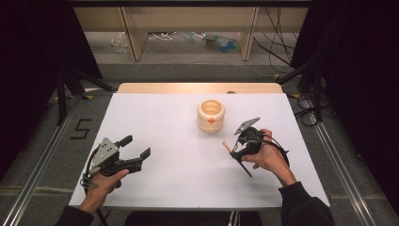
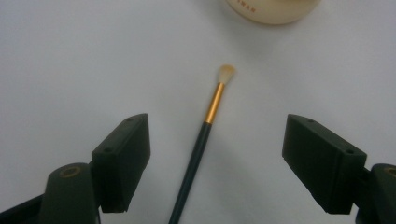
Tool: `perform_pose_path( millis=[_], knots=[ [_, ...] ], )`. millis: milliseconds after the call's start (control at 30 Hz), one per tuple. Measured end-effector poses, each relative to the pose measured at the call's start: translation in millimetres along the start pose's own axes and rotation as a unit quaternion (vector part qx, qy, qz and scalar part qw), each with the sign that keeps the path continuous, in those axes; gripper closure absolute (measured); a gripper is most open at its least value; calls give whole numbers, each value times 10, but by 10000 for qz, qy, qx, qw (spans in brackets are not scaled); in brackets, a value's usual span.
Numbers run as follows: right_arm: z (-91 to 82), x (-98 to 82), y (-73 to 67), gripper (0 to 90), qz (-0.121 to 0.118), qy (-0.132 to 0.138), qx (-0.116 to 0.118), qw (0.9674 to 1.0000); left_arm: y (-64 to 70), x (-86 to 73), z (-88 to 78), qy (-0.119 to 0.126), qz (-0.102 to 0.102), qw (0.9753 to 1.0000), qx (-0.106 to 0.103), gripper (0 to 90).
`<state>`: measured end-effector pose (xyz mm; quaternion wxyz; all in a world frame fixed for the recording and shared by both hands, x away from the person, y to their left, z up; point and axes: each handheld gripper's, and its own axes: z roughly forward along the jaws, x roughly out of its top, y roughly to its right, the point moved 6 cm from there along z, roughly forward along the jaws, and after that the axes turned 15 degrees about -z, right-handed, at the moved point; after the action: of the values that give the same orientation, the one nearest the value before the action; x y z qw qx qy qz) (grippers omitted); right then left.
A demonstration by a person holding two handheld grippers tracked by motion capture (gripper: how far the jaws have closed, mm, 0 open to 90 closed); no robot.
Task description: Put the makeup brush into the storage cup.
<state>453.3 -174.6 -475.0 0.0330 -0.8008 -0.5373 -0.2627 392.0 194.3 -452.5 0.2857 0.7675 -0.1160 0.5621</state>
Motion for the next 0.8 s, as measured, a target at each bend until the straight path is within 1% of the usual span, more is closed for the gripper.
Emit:
perform_pose_path(
  millis=[133, 233, 333, 400, 467, 500, 600, 667, 800],
  knots=[
    [59, -5, 10, 261, -48, -267, 83, 9996, 1, 0, 3, 1, -3, 10000, 1, 154],
    [98, 3, 16, 264, -78, -343, 123, 9993, 4, -2, 4, -5, -17, 10000, -7, 154],
    [125, 7, 15, 271, -57, -395, 182, 9990, 5, -6, 9, -10, -45, 10000, -9, 155],
    [165, 8, 19, 277, -80, -482, 227, 9985, 6, -4, 11, 4, -33, 10000, -33, 154],
    [174, 9, 22, 279, -92, -512, 249, 9983, 5, -6, 10, -9, -56, 10000, -7, 154],
    [193, 15, 21, 285, -69, -555, 321, 9979, 2, -6, 9, -11, -46, 10000, -1, 155],
    [208, 24, 29, 290, -69, -608, 343, 9975, 3, -5, 8, -8, -47, 10000, -3, 155],
    [227, 38, 33, 308, -9, -717, 398, 9966, 1, -3, 7, -4, -39, 10000, -6, 154],
    [243, 37, 39, 317, 44, -806, 398, 9959, 0, -2, 9, -3, -45, 10000, -9, 154]
  ],
)
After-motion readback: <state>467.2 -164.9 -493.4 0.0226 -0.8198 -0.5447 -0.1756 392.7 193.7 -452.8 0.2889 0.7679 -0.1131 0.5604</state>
